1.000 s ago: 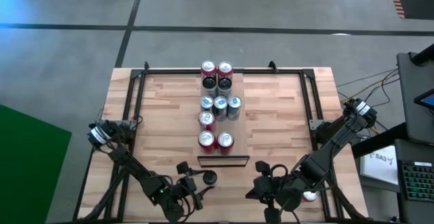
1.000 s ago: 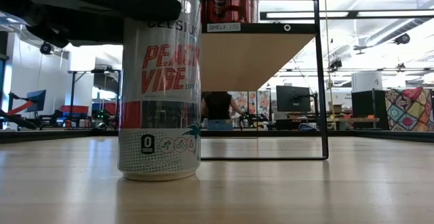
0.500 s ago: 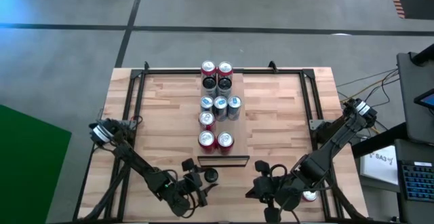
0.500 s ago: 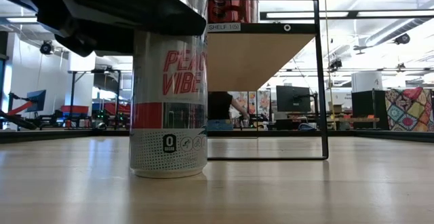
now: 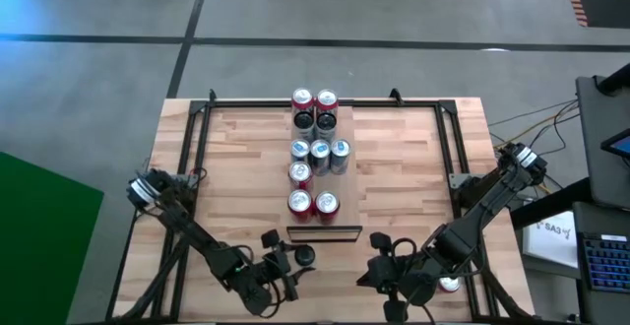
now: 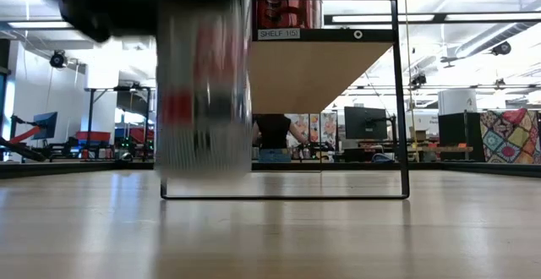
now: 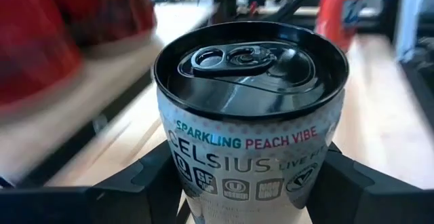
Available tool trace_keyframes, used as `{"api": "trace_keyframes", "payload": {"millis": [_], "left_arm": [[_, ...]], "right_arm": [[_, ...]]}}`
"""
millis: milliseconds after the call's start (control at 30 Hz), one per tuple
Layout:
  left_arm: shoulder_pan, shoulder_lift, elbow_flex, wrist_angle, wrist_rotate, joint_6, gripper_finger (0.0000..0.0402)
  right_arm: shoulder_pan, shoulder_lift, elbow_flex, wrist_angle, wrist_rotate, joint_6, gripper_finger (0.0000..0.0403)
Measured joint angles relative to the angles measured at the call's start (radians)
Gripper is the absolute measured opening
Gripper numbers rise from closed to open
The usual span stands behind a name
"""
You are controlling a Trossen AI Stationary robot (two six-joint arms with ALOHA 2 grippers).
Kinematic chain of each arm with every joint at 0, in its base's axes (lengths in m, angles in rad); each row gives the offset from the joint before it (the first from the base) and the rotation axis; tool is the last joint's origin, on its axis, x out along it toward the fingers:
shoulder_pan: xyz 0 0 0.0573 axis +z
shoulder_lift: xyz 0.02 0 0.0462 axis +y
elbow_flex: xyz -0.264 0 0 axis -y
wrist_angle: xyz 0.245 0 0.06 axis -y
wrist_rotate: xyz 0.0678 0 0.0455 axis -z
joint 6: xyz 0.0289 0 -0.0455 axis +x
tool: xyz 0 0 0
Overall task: Place canned beverage on shelf
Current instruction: Put the white pink soda can on the shelf aligned with the other white pink soda cans
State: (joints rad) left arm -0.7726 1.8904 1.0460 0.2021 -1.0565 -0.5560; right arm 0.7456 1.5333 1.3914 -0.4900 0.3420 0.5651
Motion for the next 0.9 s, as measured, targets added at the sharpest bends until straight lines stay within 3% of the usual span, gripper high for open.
{"api": "trace_keyframes", "payload": {"millis": [267, 533, 700, 900], "left_arm": [[-0.017, -0.114, 0.044, -0.001, 0.094, 0.137, 0.0223], [-0.058, -0.134, 0.216, -0.026, 0.22, 0.346, 0.0223], [-0.078, -0.112, 0.313, -0.128, 0.227, 0.396, 0.0223], [-0.086, -0.111, 0.335, -0.15, 0.231, 0.398, 0.0223]], "right_arm": [[-0.004, 0.051, -0.001, 0.068, 0.058, -0.079, 0.0009], [-0.011, 0.111, -0.001, 0.205, 0.104, -0.185, 0.0009], [-0.008, 0.114, 0.0, 0.332, 0.098, -0.255, 0.0009], [-0.006, 0.117, 0.0, 0.376, 0.072, -0.241, 0.0013]]}}
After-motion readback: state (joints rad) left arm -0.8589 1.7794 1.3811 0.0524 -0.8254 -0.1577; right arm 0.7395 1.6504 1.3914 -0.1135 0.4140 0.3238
